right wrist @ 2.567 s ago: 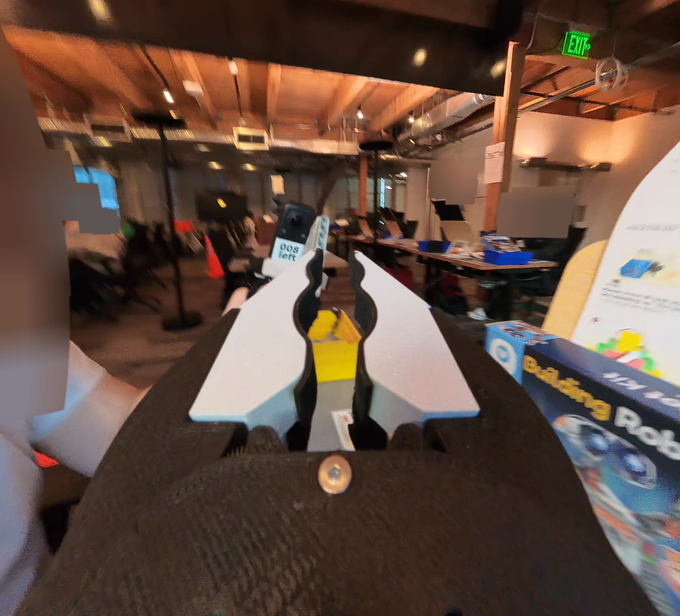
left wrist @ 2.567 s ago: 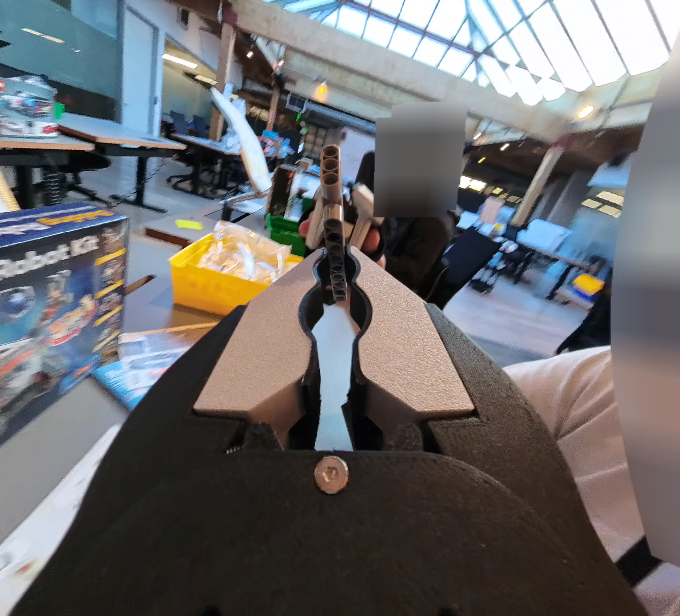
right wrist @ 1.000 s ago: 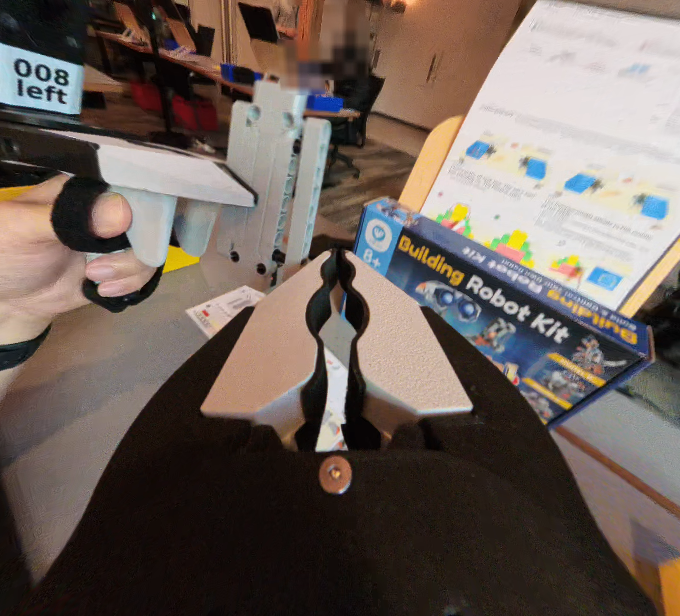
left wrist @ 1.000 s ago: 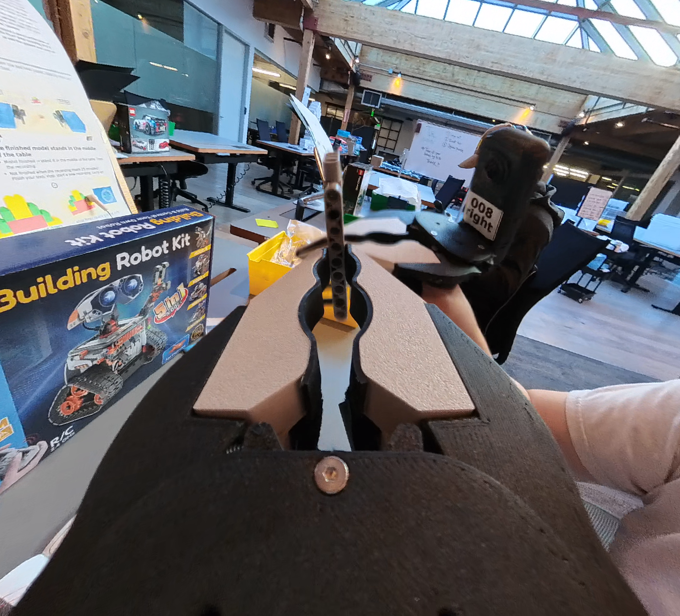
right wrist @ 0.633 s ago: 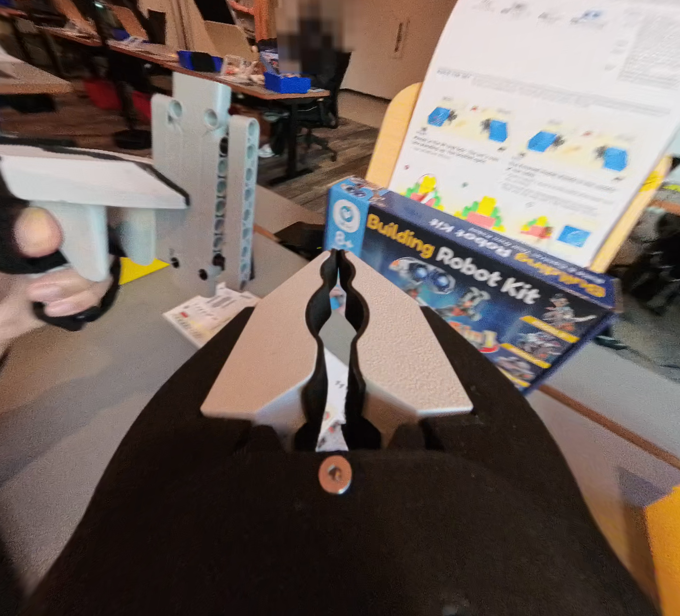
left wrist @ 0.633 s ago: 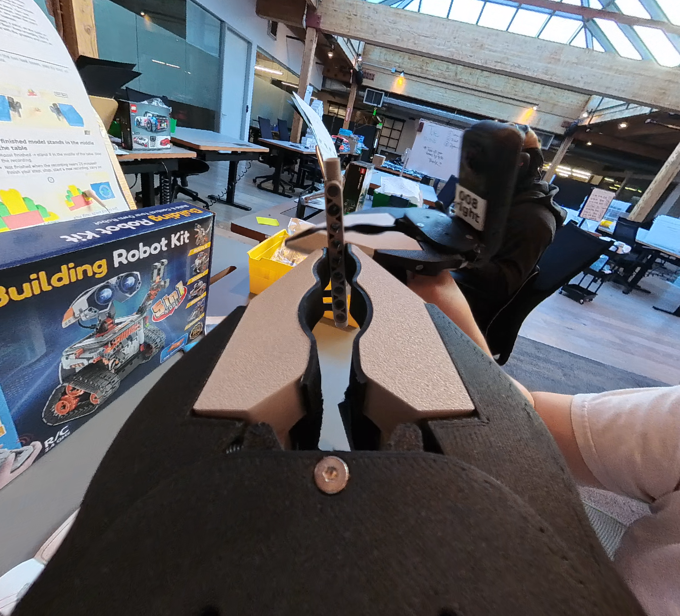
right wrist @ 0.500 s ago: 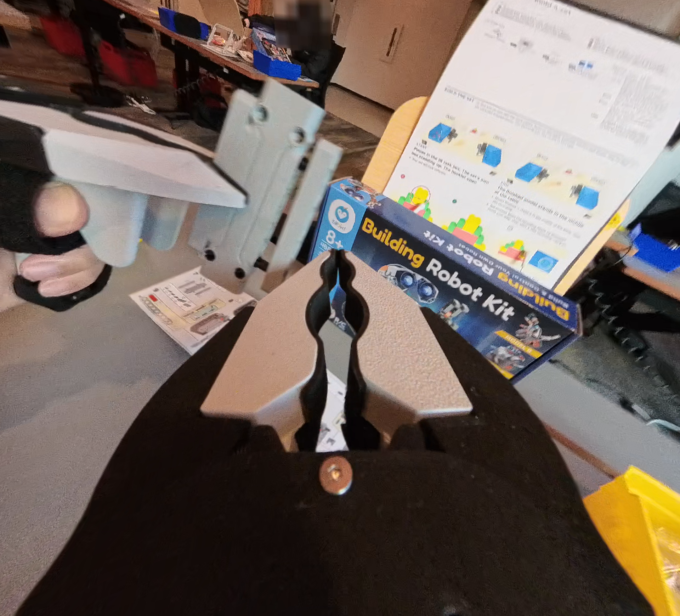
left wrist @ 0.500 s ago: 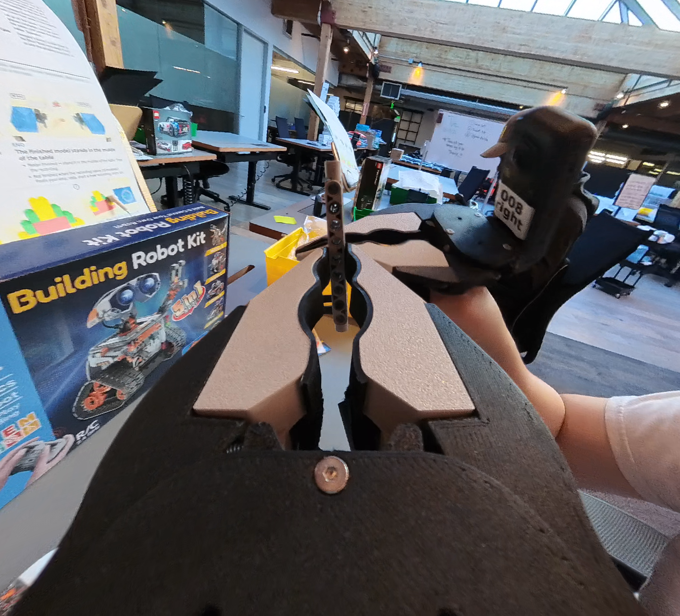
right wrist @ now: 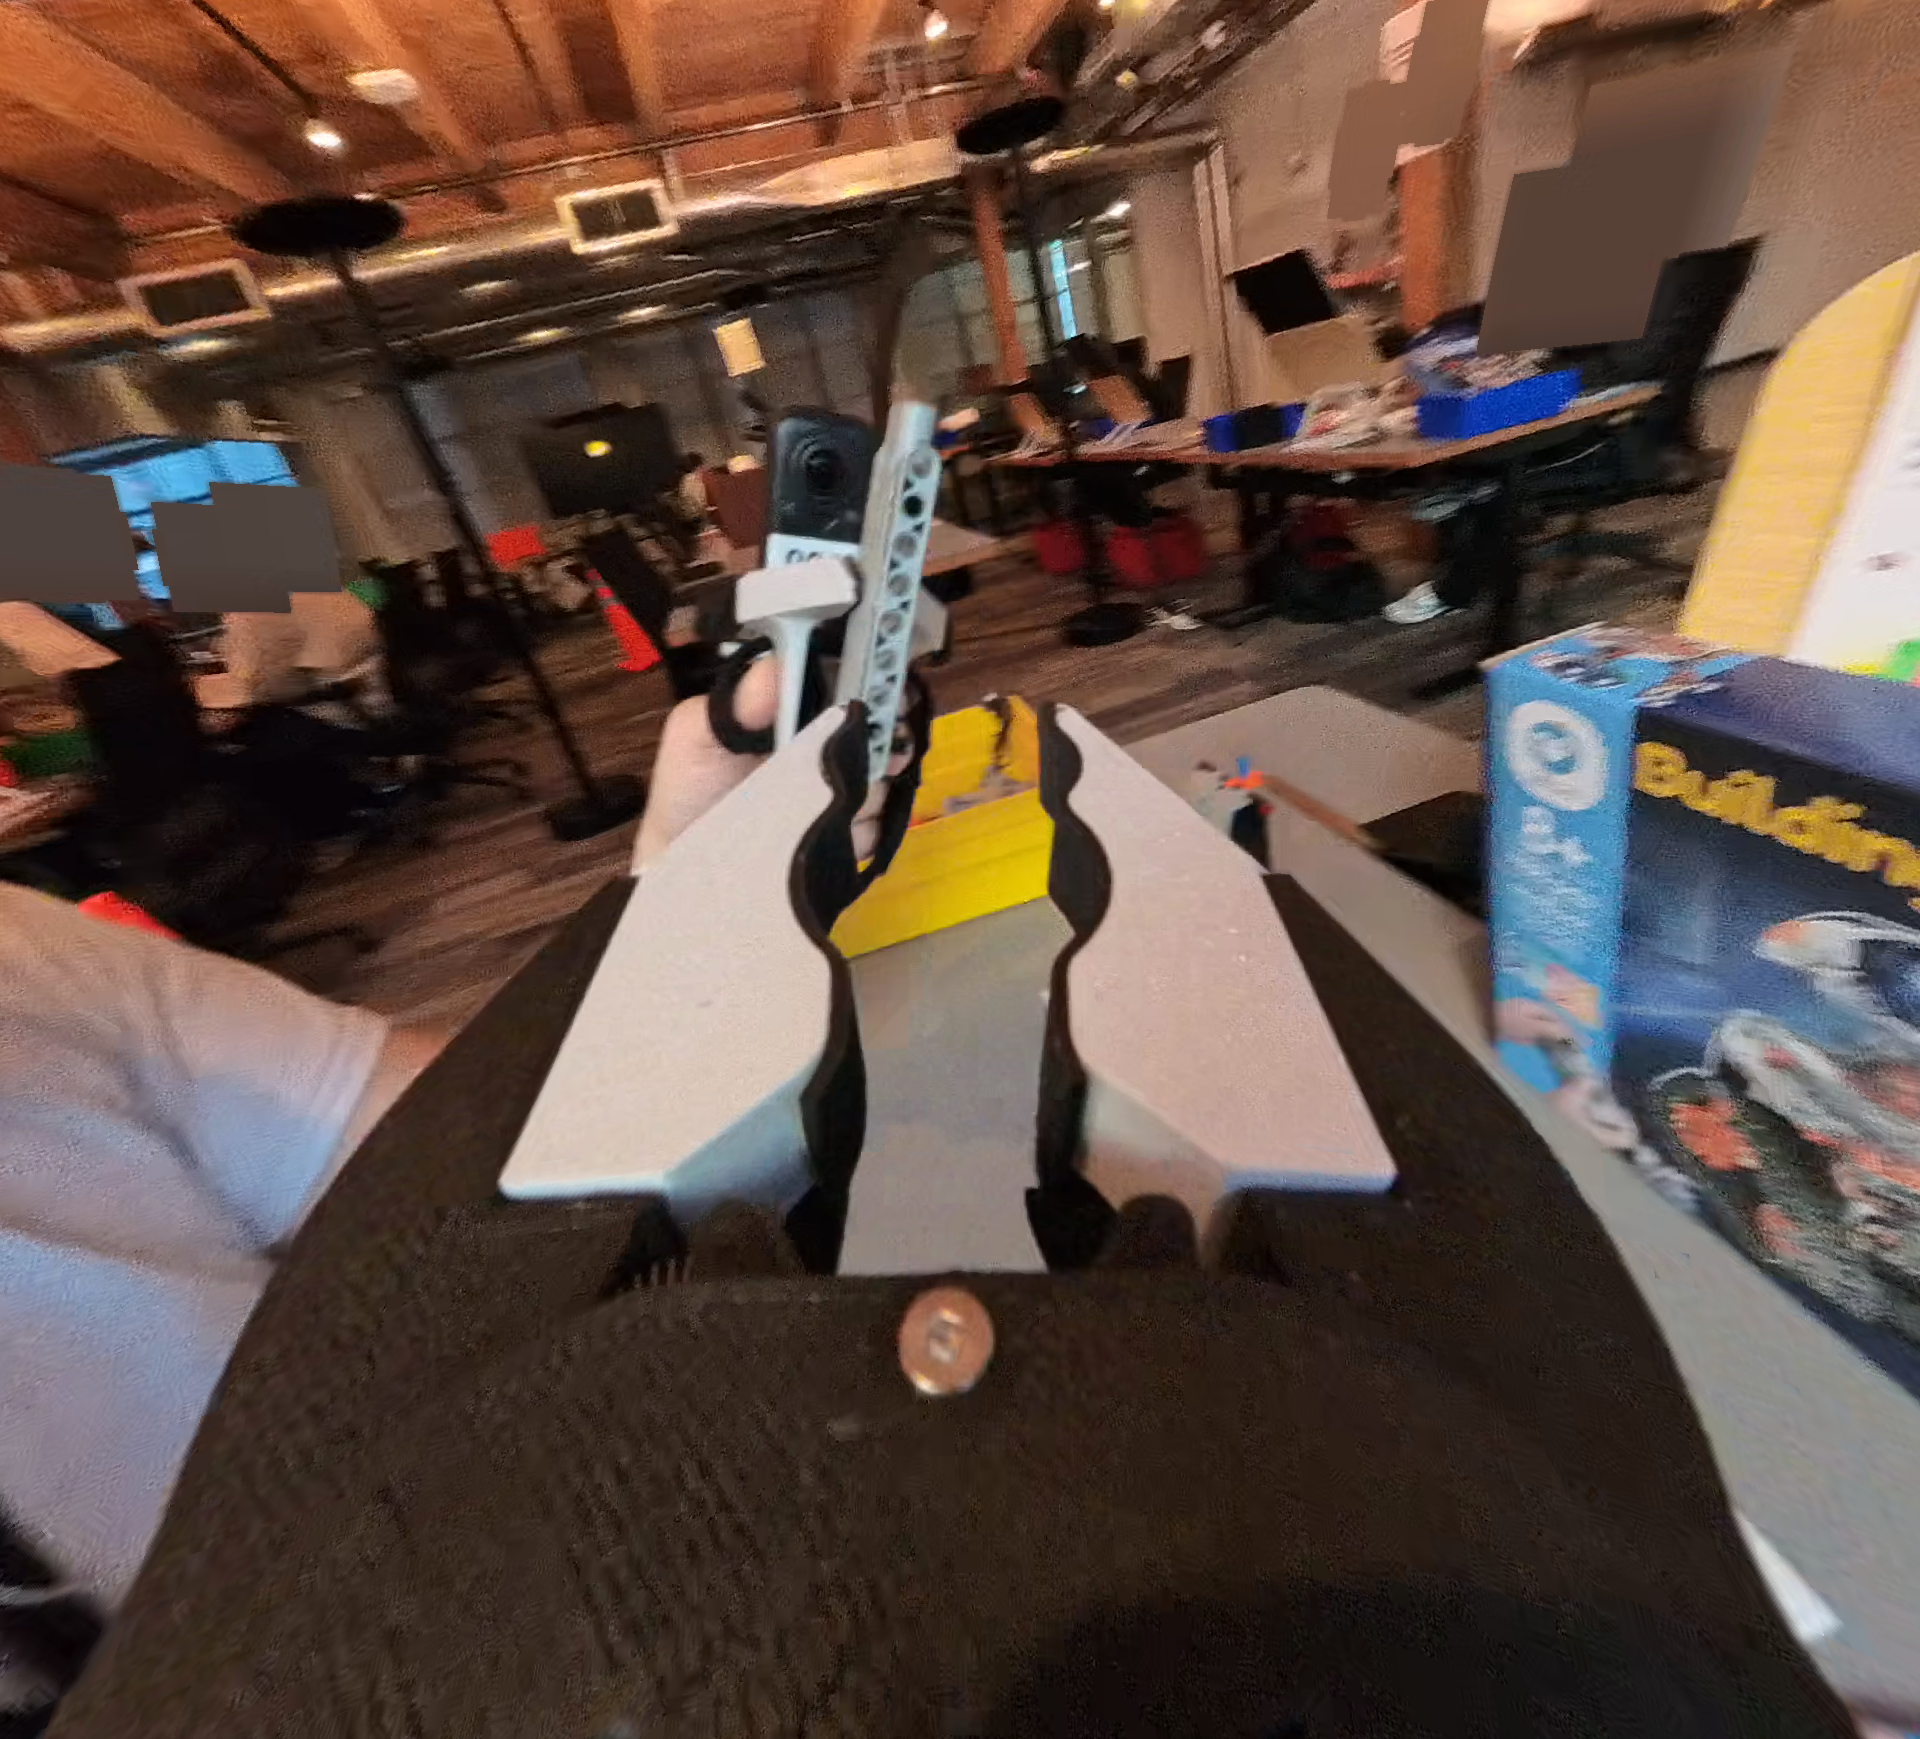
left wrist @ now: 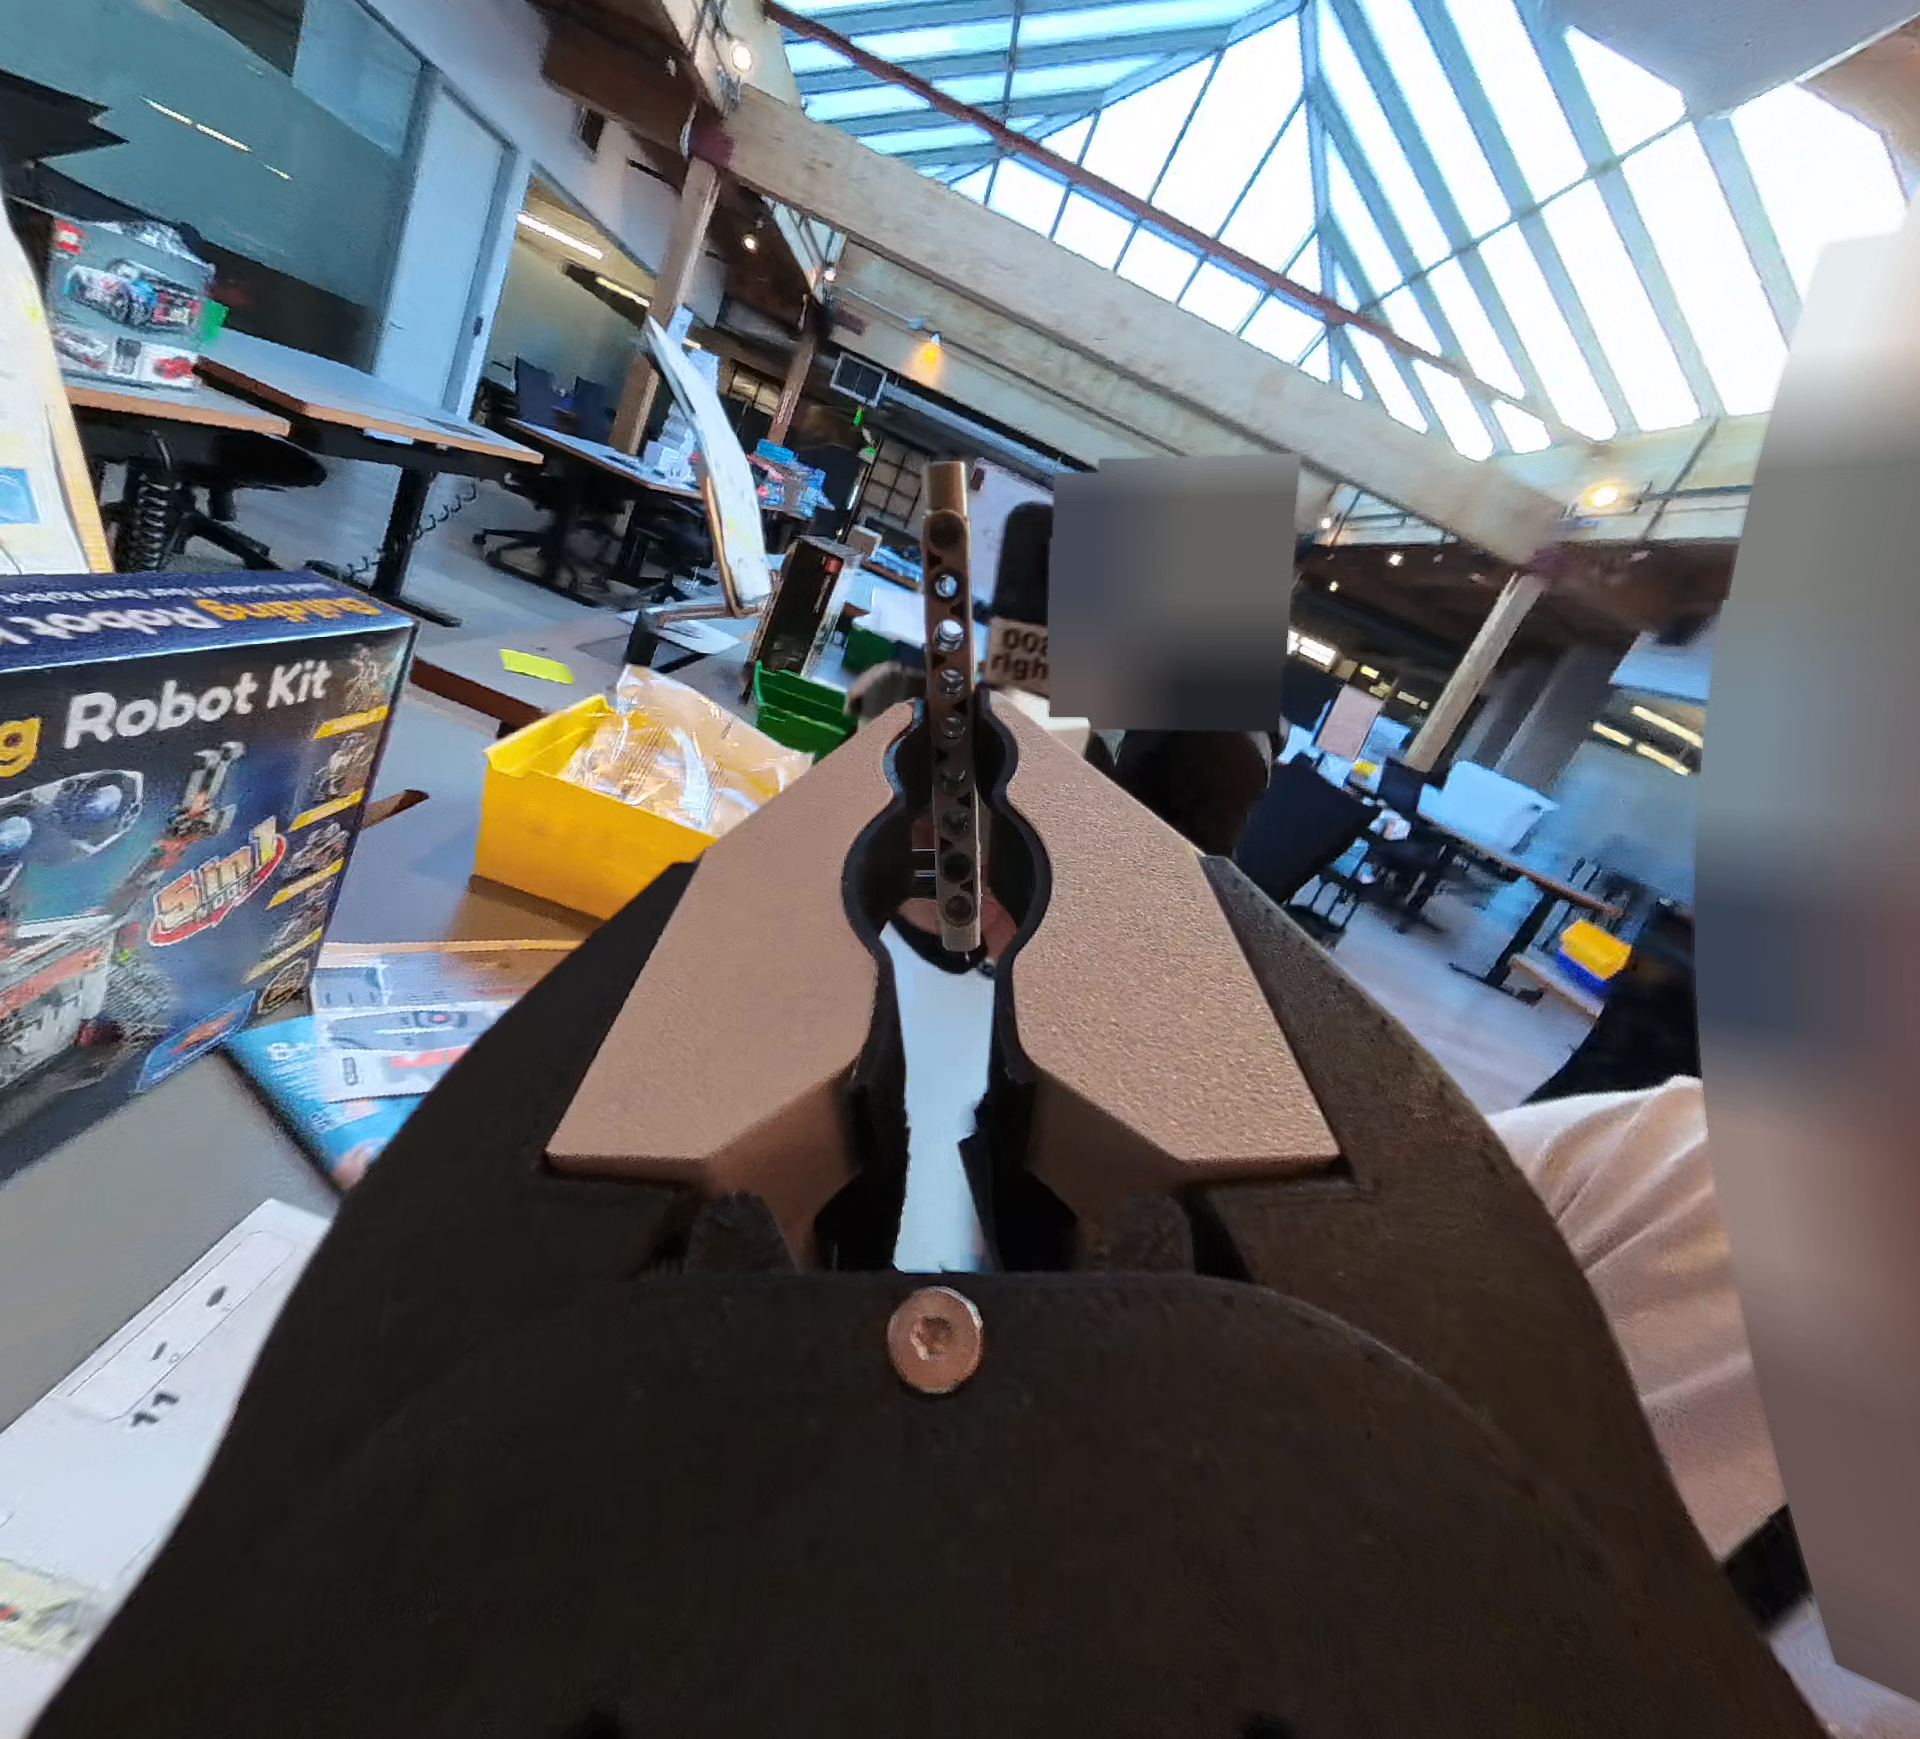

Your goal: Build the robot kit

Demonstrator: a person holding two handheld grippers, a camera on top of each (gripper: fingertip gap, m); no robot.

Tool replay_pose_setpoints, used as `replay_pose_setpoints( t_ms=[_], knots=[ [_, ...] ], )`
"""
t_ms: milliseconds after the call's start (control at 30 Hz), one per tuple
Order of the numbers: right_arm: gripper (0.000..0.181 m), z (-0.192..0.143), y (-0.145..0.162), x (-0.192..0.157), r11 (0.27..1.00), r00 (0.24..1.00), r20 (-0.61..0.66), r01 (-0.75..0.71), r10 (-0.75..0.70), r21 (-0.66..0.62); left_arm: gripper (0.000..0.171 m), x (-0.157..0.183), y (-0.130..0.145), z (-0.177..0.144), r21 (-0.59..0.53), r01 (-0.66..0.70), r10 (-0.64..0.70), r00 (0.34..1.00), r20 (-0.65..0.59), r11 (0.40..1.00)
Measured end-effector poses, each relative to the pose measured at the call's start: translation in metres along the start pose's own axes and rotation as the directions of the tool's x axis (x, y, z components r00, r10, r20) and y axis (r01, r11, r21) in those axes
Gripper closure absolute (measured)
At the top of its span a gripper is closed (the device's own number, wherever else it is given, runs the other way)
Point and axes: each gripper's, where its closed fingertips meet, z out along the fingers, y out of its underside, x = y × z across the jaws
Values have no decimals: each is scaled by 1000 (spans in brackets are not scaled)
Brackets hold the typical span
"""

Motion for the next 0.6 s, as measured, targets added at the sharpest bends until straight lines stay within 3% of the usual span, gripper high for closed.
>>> replay_pose_setpoints(
  t_ms=[67, 233, 367, 467, 600],
  knots=[
    [142, 7, 14, -8, 997, 996, 67, -46, 50, -66, 167, 1, -1, -2, 0, 10, -10, 1000, 3, 1000],
    [174, 16, 24, -27, 992, 974, 211, -62, 84, -110, 167, 8, 9, 5, -63, 13, -12, 1000, 17, 998],
    [175, 10, 13, -31, 997, 964, 254, -63, 74, -49, 164, 21, 9, 8, -73, -8, 8, 1000, -1, 997],
    [175, 3, -1, -39, 991, 939, 323, -131, 120, 14, 146, 27, 15, 11, -126, -50, 54, 998, 27, 991],
    [175, 1, -4, -51, 997, 941, 332, -79, 68, 21, 155, 41, 17, 16, -139, -124, 129, 991, 24, 982]
  ],
)
